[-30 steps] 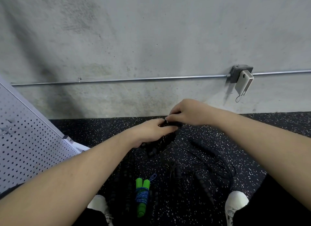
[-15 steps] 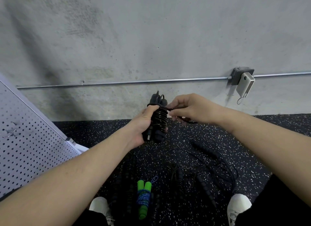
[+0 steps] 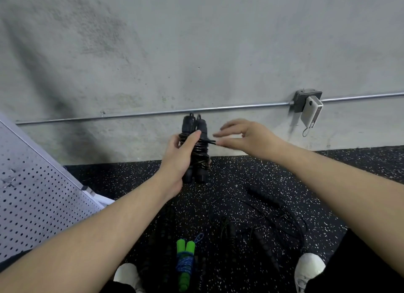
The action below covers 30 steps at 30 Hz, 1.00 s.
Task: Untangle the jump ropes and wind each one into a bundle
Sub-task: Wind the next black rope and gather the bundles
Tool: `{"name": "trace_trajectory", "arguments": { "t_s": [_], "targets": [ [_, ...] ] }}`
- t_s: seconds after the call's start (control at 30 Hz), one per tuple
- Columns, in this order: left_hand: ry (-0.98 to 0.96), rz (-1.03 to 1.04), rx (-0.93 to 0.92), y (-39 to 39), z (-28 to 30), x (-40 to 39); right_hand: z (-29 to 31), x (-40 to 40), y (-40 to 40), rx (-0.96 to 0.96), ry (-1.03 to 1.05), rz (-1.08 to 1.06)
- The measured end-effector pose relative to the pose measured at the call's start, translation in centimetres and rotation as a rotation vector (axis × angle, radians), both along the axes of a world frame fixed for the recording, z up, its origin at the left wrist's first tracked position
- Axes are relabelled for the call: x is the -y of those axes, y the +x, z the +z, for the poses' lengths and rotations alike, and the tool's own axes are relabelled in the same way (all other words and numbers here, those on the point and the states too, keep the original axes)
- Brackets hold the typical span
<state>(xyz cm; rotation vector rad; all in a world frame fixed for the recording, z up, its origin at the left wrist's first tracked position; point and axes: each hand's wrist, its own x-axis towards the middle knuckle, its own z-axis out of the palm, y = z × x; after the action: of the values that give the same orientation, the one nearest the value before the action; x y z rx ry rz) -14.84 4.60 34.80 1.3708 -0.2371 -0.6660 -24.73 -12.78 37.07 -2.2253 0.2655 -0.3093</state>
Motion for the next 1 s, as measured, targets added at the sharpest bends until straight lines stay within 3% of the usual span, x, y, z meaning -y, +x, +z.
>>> {"name": "trace_trajectory", "arguments": {
  "t_s": [0.1,0.17,0.33,0.53,0.67,0.9,1.0],
  "targets": [
    [-0.081,0.145,0.055,0.8,0.3,0.1,-0.2,-0.5,0.4,0.023,0.017,-0.259],
    [-0.084,0.201,0.128,1.2,0.4,-0.1,-0.4,-1.0,0.6,-0.09,0.114,-0.342],
    [-0.038,0.152,0.326,1.5,0.0,-0.4,-0.5,-1.6,1.1,-0.292,0.684,-0.334],
    [0.038,-0.03,0.396,0.5,-0.8,-0.5,-0.8,-1.6,1.4,-0.404,0.931,-0.357],
    [0.071,-0.117,0.41,0.0,-1.4,-0.5,-1.6,-1.9,2.1,-0.258,1.054,-0.383],
    [0.112,-0.155,0.423,-0.3,-1.4,-0.3,-1.6,-2.4,2.9,-0.044,1.058,-0.313],
    [0.087,-0.16,0.319,-0.7,-1.2,-0.4,-1.4,-2.0,2.8,-0.021,1.057,-0.368]
  ]
}}
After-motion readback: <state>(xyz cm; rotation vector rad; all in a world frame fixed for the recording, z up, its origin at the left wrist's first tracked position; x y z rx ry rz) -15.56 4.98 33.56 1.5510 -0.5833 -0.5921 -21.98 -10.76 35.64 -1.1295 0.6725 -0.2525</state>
